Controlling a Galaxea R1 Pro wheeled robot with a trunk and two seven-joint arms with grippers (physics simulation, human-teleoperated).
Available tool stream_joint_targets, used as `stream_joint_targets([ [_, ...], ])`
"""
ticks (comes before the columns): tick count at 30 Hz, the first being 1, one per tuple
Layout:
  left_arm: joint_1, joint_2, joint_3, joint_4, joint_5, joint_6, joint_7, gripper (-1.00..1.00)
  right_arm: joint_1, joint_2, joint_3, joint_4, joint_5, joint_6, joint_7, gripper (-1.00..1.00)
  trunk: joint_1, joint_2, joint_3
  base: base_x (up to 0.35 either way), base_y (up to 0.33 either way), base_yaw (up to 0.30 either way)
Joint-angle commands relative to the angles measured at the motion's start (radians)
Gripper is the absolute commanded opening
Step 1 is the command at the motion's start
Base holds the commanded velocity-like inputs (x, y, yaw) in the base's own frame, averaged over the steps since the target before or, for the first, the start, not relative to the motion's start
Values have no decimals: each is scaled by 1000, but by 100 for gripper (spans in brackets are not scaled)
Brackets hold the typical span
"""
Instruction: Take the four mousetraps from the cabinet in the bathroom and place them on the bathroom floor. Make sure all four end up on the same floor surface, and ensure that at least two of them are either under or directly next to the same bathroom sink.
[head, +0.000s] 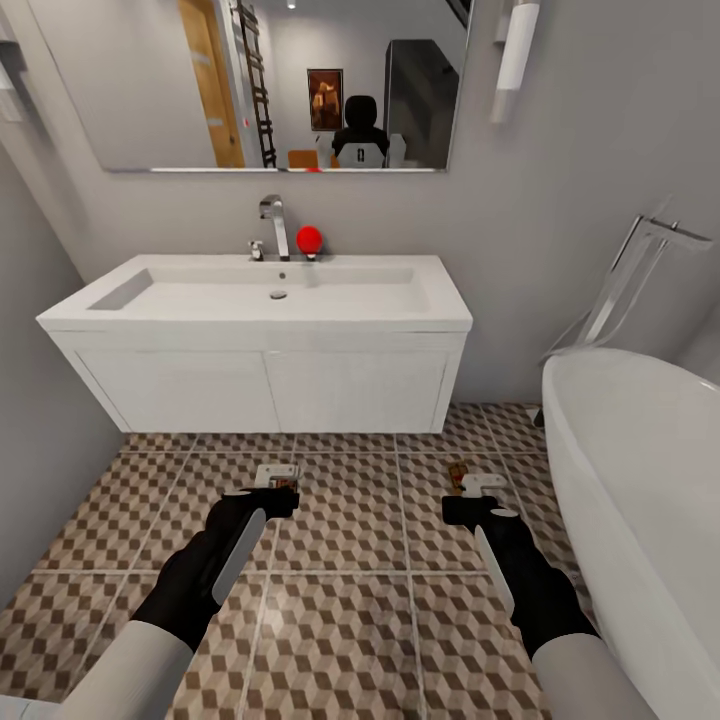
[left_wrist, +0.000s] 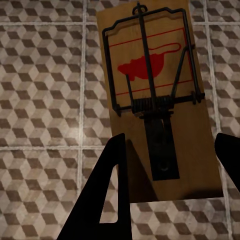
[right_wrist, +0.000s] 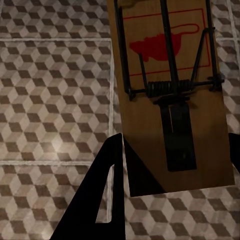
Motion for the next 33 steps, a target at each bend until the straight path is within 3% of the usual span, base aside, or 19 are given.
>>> stream_joint_targets([
  [1,-1,0,-1,-1,10,3,9,-100,0,0,1,-1,-1,5,-4,-100,4,-8,-4,0,0,0],
  [33,-1,0,-2,-24,10,6,8,-100,0,0,1,-2,-1,5,-4,-100,127,-232,-104,0,0,0],
])
